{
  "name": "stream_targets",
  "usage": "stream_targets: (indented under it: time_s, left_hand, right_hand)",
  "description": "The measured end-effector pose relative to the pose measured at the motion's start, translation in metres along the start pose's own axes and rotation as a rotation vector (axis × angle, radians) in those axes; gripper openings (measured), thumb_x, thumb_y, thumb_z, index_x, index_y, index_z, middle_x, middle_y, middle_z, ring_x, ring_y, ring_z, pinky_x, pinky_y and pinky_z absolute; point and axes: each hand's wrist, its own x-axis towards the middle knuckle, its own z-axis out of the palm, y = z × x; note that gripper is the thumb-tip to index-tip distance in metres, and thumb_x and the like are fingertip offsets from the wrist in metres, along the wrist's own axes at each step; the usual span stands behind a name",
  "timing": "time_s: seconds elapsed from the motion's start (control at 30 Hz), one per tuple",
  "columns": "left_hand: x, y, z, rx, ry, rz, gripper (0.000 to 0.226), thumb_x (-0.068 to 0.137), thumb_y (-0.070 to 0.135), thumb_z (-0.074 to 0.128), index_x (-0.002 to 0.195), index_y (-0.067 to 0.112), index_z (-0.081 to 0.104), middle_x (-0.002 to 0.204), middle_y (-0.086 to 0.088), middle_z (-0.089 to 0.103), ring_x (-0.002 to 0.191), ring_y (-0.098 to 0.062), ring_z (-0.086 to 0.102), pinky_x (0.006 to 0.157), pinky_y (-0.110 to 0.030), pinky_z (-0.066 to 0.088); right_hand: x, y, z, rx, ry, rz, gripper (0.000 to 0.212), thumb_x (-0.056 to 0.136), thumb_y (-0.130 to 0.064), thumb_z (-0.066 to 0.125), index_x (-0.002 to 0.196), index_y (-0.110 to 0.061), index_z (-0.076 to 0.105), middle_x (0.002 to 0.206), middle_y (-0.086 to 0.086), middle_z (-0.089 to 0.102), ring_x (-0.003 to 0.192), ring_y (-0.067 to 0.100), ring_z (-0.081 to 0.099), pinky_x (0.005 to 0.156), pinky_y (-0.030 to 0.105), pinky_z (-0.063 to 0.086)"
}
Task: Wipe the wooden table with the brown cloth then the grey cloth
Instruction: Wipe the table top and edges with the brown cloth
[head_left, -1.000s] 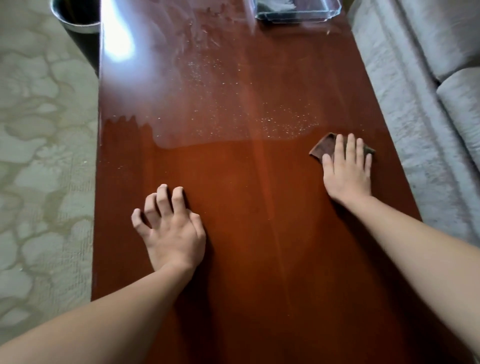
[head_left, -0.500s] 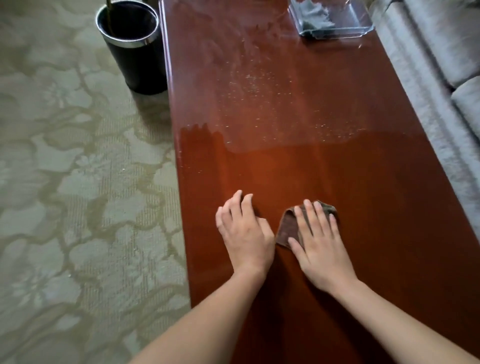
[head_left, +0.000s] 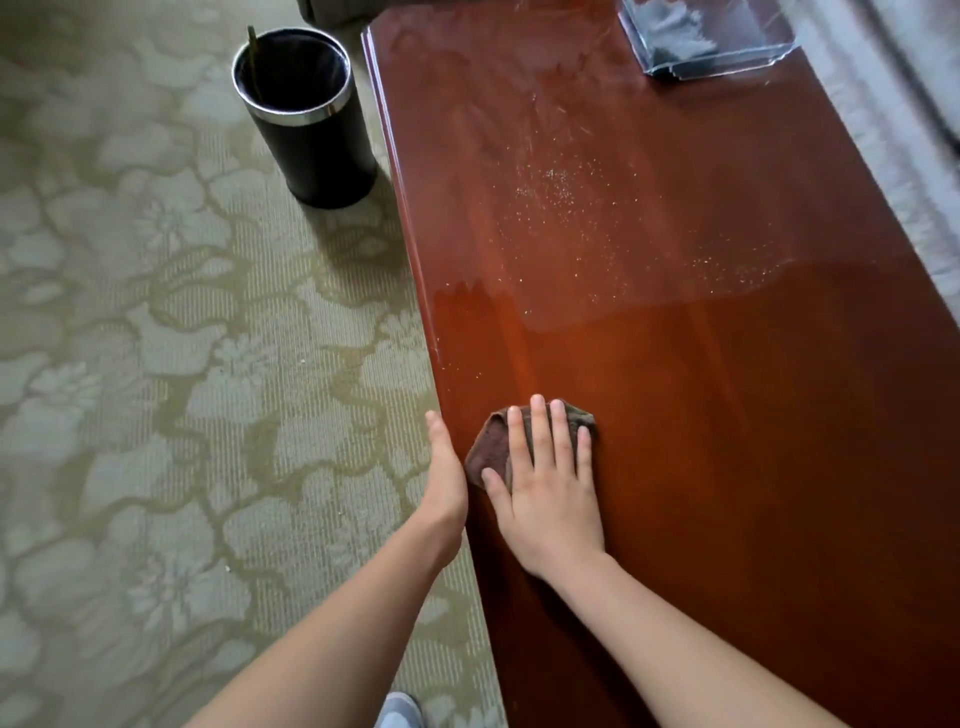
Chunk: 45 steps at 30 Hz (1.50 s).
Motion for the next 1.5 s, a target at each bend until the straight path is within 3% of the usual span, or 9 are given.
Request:
stream_targets:
  time_s: [0.17, 0.4, 0.47, 0.57, 0.67, 0.73, 1.0, 1.23, 1.5]
  left_hand:
    - [-0.003, 0.007, -0.007, -0.105, -0.093, 0.047, 0.072, 0.099, 0.077, 0.007, 0.142, 0.047, 0.057, 0.143, 0.019, 0.063, 0.140, -0.004, 0.050, 0.126, -0.037, 0.029]
    - [0.015, 0.004, -0.011, -0.120, -0.056, -0.044, 0.089, 0.090, 0.086, 0.017, 0.162, 0.037, 0.031, 0.164, 0.011, 0.041, 0.150, -0.007, 0.038, 0.129, -0.042, 0.023]
    - [0.021, 0.012, -0.012, -0.147, -0.090, -0.058, 0.077, 0.097, 0.076, 0.012, 0.150, 0.035, 0.049, 0.144, 0.019, 0.061, 0.134, 0.003, 0.054, 0.123, -0.033, 0.035]
    - [0.033, 0.026, -0.005, -0.155, -0.011, -0.065, 0.061, 0.106, 0.062, 0.011, 0.119, 0.036, 0.064, 0.100, 0.028, 0.076, 0.094, 0.015, 0.068, 0.088, -0.008, 0.053]
    - [0.054, 0.046, 0.000, -0.083, 0.090, -0.108, 0.098, 0.079, 0.100, 0.014, 0.146, 0.042, 0.055, 0.145, 0.017, 0.061, 0.140, -0.006, 0.052, 0.121, -0.030, 0.036]
    - [0.064, 0.050, 0.011, -0.038, 0.227, -0.097, 0.114, 0.067, 0.105, 0.002, 0.156, 0.045, 0.040, 0.162, 0.011, 0.044, 0.153, -0.018, 0.036, 0.128, -0.044, 0.024]
    - [0.045, 0.088, 0.044, 0.309, 0.680, -0.120, 0.072, 0.103, 0.063, 0.006, 0.142, 0.032, 0.057, 0.139, -0.008, 0.066, 0.124, -0.039, 0.060, 0.103, -0.048, 0.039]
    - [0.055, 0.083, 0.050, 0.411, 0.798, -0.126, 0.070, 0.106, 0.058, 0.012, 0.138, 0.026, 0.065, 0.129, -0.019, 0.069, 0.117, -0.045, 0.064, 0.099, -0.048, 0.044]
    - [0.059, 0.082, 0.050, 0.454, 0.815, -0.102, 0.075, 0.105, 0.057, 0.007, 0.142, 0.023, 0.063, 0.128, -0.023, 0.068, 0.118, -0.046, 0.062, 0.102, -0.049, 0.042]
  right_hand:
    - [0.041, -0.034, -0.009, 0.031, -0.028, -0.059, 0.074, 0.104, -0.058, 0.012, 0.167, -0.019, 0.002, 0.175, 0.011, -0.005, 0.161, 0.029, -0.012, 0.130, 0.057, 0.000]
    - [0.140, -0.057, -0.038, 0.022, -0.048, -0.015, 0.073, 0.108, -0.054, 0.019, 0.166, -0.020, -0.009, 0.175, 0.009, -0.015, 0.160, 0.029, -0.017, 0.128, 0.056, -0.009]
    - [0.174, -0.063, -0.048, 0.041, -0.047, 0.005, 0.073, 0.108, -0.055, 0.018, 0.166, -0.021, -0.010, 0.175, 0.008, -0.015, 0.160, 0.028, -0.018, 0.128, 0.055, -0.010]
    - [0.211, -0.069, -0.058, 0.020, -0.038, 0.027, 0.074, 0.108, -0.057, 0.020, 0.167, -0.021, -0.008, 0.175, 0.007, -0.013, 0.161, 0.028, -0.016, 0.129, 0.055, -0.008]
    - [0.220, -0.062, -0.063, 0.028, -0.057, -0.026, 0.075, 0.107, -0.061, 0.018, 0.167, -0.024, -0.008, 0.175, 0.004, -0.015, 0.160, 0.024, -0.018, 0.130, 0.052, -0.007]
    - [0.210, -0.043, -0.066, 0.008, -0.083, -0.063, 0.075, 0.106, -0.064, 0.012, 0.166, -0.027, -0.011, 0.174, 0.001, -0.019, 0.159, 0.021, -0.021, 0.130, 0.050, -0.005]
    - [0.149, 0.020, -0.055, -0.085, -0.093, 0.042, 0.079, 0.102, -0.066, -0.001, 0.167, -0.021, -0.009, 0.174, 0.009, -0.013, 0.160, 0.027, -0.017, 0.130, 0.053, -0.001]
    - [0.211, -0.033, -0.057, -0.038, -0.054, -0.332, 0.076, 0.104, -0.062, 0.022, 0.167, -0.025, 0.002, 0.176, 0.005, -0.005, 0.162, 0.025, -0.011, 0.129, 0.056, -0.001]
    - [0.283, -0.064, -0.074, 0.020, -0.003, -0.248, 0.070, 0.108, -0.047, 0.028, 0.168, -0.025, -0.001, 0.176, 0.003, -0.007, 0.161, 0.023, -0.013, 0.130, 0.052, -0.007]
